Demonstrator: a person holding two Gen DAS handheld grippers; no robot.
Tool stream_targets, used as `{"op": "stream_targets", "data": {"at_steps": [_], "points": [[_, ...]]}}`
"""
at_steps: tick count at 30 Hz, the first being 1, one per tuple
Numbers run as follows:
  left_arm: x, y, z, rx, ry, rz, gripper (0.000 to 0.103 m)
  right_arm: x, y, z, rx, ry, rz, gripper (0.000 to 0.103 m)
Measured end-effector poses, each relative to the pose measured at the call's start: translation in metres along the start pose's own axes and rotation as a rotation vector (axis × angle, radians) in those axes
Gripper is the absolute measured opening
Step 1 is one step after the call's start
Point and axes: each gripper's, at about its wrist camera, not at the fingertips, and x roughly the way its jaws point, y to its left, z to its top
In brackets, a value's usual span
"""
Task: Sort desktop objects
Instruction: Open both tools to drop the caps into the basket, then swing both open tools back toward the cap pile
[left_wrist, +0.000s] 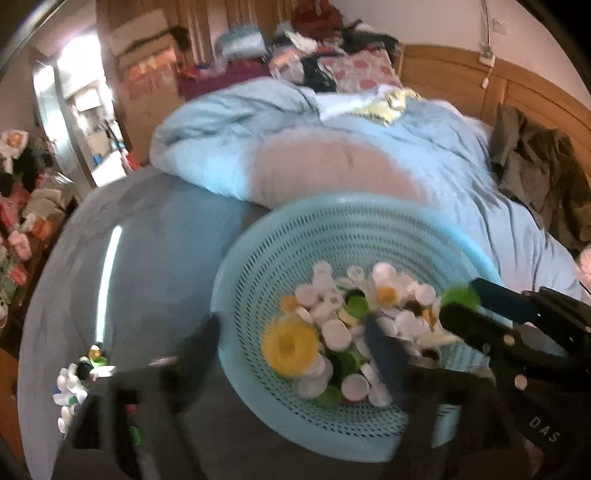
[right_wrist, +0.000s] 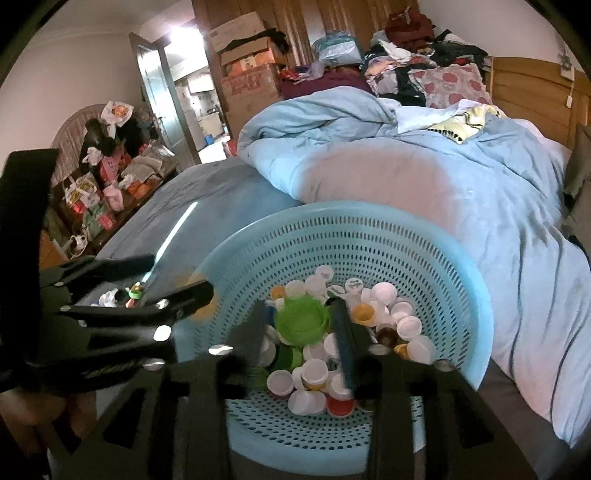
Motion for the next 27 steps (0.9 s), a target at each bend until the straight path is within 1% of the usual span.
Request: {"op": "stream_targets", "data": {"at_steps": [4, 7, 9, 11, 13, 15, 16, 18, 19, 20, 21, 22, 24, 26, 27], "points": [[-0.011, 0.015, 0.001, -0.039, -0.013, -0.003, 0.091, -0.014, -0.005, 0.001, 0.032, -0.044, 0.003, 0.041], [-0.027, 0.041, -0.008, -0.086, -0.044, -0.007, 0.091, -0.029, -0.004, 0.001, 0.045, -0.078, 0.023, 0.042], [-0.039, 0.067, -0.025, -0.126, -0.072, 0.004, 0.091, -0.038, 0.005, -0.007, 0.028, -0.092, 0.037, 0.042], [-0.055, 0.109, -0.057, -0.186, -0.098, 0.042, 0.091, -0.043, 0.017, -0.021, -0.006, -0.092, 0.059, 0.043], [-0.066, 0.156, -0.097, -0.261, -0.085, 0.085, 0.093, -0.043, 0.033, -0.044, -0.049, -0.066, 0.084, 0.044], [-0.073, 0.204, -0.141, -0.353, -0.049, 0.129, 0.093, -0.038, 0.048, -0.071, -0.087, -0.017, 0.112, 0.044], [-0.075, 0.235, -0.171, -0.418, -0.015, 0.172, 0.093, -0.034, 0.055, -0.082, -0.098, 0.013, 0.124, 0.044], [-0.078, 0.280, -0.216, -0.516, 0.043, 0.239, 0.092, -0.022, 0.071, -0.109, -0.124, 0.094, 0.151, 0.044], [-0.079, 0.304, -0.242, -0.558, 0.070, 0.281, 0.091, -0.017, 0.076, -0.117, -0.133, 0.121, 0.158, 0.044], [-0.078, 0.321, -0.259, -0.586, 0.092, 0.309, 0.090, -0.011, 0.084, -0.128, -0.147, 0.156, 0.170, 0.044], [-0.077, 0.333, -0.272, -0.613, 0.108, 0.325, 0.089, -0.008, 0.089, -0.134, -0.159, 0.177, 0.175, 0.044], [-0.074, 0.349, -0.287, -0.656, 0.127, 0.322, 0.087, -0.006, 0.093, -0.138, -0.170, 0.193, 0.177, 0.044], [-0.066, 0.362, -0.298, -0.681, 0.141, 0.299, 0.085, 0.000, 0.104, -0.144, -0.203, 0.224, 0.181, 0.044], [-0.057, 0.362, -0.294, -0.636, 0.132, 0.294, 0.085, 0.004, 0.115, -0.150, -0.228, 0.246, 0.175, 0.044], [-0.052, 0.360, -0.291, -0.609, 0.124, 0.278, 0.084, 0.006, 0.118, -0.150, -0.235, 0.254, 0.172, 0.044]]}}
